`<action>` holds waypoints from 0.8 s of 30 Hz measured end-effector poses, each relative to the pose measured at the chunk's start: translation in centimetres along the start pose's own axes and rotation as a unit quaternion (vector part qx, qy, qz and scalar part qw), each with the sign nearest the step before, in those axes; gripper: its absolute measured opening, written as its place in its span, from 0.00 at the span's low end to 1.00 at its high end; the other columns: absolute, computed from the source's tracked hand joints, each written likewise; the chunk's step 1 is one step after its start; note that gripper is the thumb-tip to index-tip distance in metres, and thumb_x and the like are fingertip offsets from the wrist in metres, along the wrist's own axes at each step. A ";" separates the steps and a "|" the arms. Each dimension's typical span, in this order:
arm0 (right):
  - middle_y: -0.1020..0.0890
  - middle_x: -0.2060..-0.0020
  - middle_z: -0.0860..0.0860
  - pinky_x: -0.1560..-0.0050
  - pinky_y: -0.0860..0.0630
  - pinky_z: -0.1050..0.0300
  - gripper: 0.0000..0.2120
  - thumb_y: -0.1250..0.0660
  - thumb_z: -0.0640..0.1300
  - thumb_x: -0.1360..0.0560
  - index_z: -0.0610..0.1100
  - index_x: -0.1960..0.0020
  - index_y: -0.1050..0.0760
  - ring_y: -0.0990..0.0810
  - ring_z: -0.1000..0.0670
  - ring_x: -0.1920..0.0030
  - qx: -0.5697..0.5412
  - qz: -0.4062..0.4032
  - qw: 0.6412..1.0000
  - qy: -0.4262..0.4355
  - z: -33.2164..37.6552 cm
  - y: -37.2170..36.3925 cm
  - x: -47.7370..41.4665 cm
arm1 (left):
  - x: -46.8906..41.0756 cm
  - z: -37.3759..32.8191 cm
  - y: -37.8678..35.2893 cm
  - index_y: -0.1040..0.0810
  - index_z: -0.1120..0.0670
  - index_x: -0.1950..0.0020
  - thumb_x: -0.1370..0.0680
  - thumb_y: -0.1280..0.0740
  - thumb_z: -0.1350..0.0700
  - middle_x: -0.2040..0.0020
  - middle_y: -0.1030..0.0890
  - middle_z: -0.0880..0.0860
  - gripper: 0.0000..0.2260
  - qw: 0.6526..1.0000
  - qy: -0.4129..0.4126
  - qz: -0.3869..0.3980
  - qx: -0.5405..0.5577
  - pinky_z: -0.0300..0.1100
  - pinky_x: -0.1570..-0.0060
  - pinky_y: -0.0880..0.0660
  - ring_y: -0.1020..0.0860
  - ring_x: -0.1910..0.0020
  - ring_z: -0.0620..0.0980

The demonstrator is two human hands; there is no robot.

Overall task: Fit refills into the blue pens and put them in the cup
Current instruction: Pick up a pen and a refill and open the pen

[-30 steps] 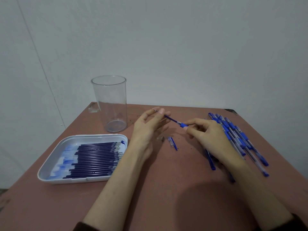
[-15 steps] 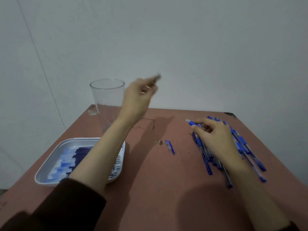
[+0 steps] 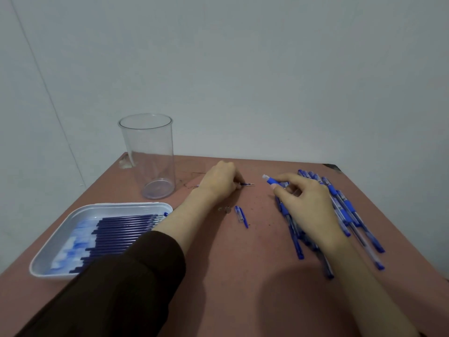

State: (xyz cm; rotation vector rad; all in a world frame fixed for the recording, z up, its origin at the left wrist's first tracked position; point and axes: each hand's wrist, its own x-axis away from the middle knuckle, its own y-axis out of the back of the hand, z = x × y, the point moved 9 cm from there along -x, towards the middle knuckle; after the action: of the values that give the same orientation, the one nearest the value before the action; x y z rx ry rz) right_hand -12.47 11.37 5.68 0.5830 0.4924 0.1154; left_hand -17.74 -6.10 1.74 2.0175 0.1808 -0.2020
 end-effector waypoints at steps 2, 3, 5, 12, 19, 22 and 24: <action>0.22 0.68 0.49 0.62 0.26 0.52 0.09 0.32 0.47 0.24 0.61 0.58 0.26 0.27 0.52 0.67 0.001 0.002 1.000 0.000 -0.1 -0.1 0.0 | 0.0 0.1 -0.1 0.17 0.54 0.46 0.25 0.32 0.63 0.49 0.16 0.55 0.11 1.000 -0.001 0.002 0.002 0.47 0.46 0.24 0.20 0.48 0.54; 0.23 0.69 0.50 0.63 0.27 0.53 0.08 0.32 0.47 0.24 0.61 0.57 0.25 0.28 0.53 0.67 0.001 0.004 1.000 -0.002 -0.3 -0.2 -0.1 | 0.0 0.2 -0.1 0.17 0.54 0.46 0.25 0.33 0.63 0.48 0.16 0.55 0.11 1.000 -0.002 0.001 0.004 0.47 0.46 0.24 0.21 0.48 0.54; 0.25 0.70 0.52 0.65 0.29 0.55 0.06 0.32 0.47 0.24 0.59 0.55 0.22 0.29 0.53 0.69 0.000 0.006 1.000 -0.006 -0.6 -0.3 -0.1 | 0.0 0.3 -0.2 0.17 0.54 0.46 0.25 0.33 0.63 0.48 0.17 0.54 0.11 1.000 -0.005 -0.001 0.007 0.46 0.46 0.25 0.21 0.47 0.54; 0.25 0.71 0.52 0.64 0.30 0.56 0.06 0.32 0.46 0.24 0.52 0.50 0.18 0.29 0.53 0.68 0.025 0.005 1.000 -0.007 -0.8 -0.4 -0.1 | 0.0 0.3 -0.1 0.17 0.54 0.46 0.25 0.33 0.63 0.48 0.16 0.54 0.11 1.000 -0.017 -0.003 -0.002 0.39 0.50 0.28 0.21 0.48 0.53; 0.25 0.67 0.53 0.64 0.31 0.55 0.03 0.32 0.49 0.25 0.52 0.56 0.25 0.27 0.53 0.65 0.053 -0.006 0.999 -0.001 -0.5 -0.4 -0.1 | 2.3 -1.1 2.0 0.22 0.56 0.37 0.22 0.38 0.60 0.41 0.20 0.56 0.14 1.000 -0.004 -0.019 0.002 0.44 0.43 0.28 0.24 0.41 0.54; 0.28 0.71 0.53 0.64 0.34 0.51 0.15 0.31 0.50 0.26 0.49 0.65 0.35 0.28 0.47 0.66 0.096 -0.037 0.994 0.020 0.9 -1.1 0.3 | 5.6 -1.6 5.3 0.19 0.55 0.41 0.23 0.36 0.60 0.45 0.18 0.54 0.12 0.999 -0.018 -0.035 0.012 0.38 0.46 0.29 0.22 0.44 0.50; 0.27 0.73 0.54 0.63 0.32 0.50 0.15 0.33 0.53 0.27 0.48 0.65 0.34 0.25 0.44 0.64 0.084 -0.012 0.996 0.036 3.0 -3.5 0.8 | 8.5 -0.5 8.0 0.17 0.54 0.46 0.24 0.35 0.58 0.50 0.16 0.53 0.10 0.998 0.000 -0.058 0.002 0.36 0.50 0.30 0.20 0.48 0.50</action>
State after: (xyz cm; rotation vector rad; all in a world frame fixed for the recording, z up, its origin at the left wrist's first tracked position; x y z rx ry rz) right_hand -10.49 7.12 5.54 0.7385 0.5817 0.0734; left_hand -7.73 -8.83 7.04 2.0117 0.2987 -0.2767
